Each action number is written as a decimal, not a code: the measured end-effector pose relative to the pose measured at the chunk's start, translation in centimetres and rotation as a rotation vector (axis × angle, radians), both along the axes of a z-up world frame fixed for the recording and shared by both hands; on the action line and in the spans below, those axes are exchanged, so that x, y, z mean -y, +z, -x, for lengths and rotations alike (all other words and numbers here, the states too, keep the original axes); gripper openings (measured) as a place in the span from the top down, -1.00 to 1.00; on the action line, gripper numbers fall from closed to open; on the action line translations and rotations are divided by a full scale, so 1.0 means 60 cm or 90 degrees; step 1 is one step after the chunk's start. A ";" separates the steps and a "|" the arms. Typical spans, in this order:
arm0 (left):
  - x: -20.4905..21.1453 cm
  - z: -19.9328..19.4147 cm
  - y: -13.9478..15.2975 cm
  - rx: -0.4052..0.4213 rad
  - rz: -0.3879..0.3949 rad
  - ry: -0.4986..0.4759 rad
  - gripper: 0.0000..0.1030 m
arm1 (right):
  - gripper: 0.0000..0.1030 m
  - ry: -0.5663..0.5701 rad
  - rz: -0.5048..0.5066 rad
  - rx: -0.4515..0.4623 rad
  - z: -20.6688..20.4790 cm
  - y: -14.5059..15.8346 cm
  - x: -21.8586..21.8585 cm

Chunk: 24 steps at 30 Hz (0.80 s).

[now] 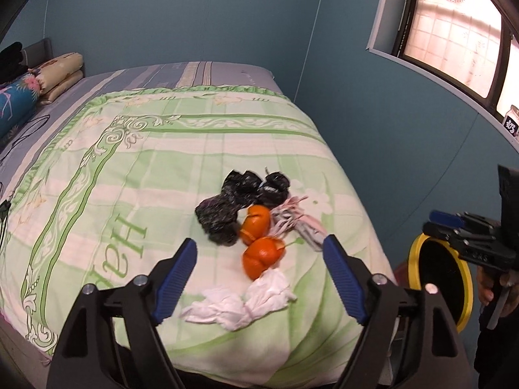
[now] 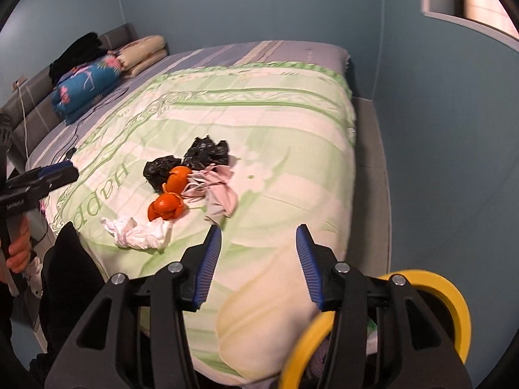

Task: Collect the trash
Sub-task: 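Move both tools back over the remaining trash on the bed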

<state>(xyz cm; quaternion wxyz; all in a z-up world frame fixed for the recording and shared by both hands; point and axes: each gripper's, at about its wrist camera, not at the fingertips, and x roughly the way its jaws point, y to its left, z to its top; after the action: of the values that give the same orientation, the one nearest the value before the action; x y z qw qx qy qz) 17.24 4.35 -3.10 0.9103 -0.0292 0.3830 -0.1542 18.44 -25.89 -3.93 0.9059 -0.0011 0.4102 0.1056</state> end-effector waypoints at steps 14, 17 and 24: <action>-0.031 -0.001 -0.091 -0.050 0.002 -0.012 -0.56 | -0.22 0.034 0.060 -0.009 -0.102 -0.072 -0.081; -0.021 -0.003 -0.106 -0.058 -0.011 -0.035 -0.56 | -0.23 0.039 0.079 -0.011 -0.111 -0.087 -0.092; 0.006 -0.018 -0.146 -0.085 -0.046 -0.084 -0.56 | -0.23 0.054 0.100 -0.043 -0.144 -0.125 -0.114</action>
<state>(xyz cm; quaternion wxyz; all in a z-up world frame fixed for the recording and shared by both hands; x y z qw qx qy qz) 18.30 4.01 -11.85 0.8711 0.0186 0.4490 -0.1981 27.09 -19.03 -11.44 0.8835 -0.0861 0.4469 0.1110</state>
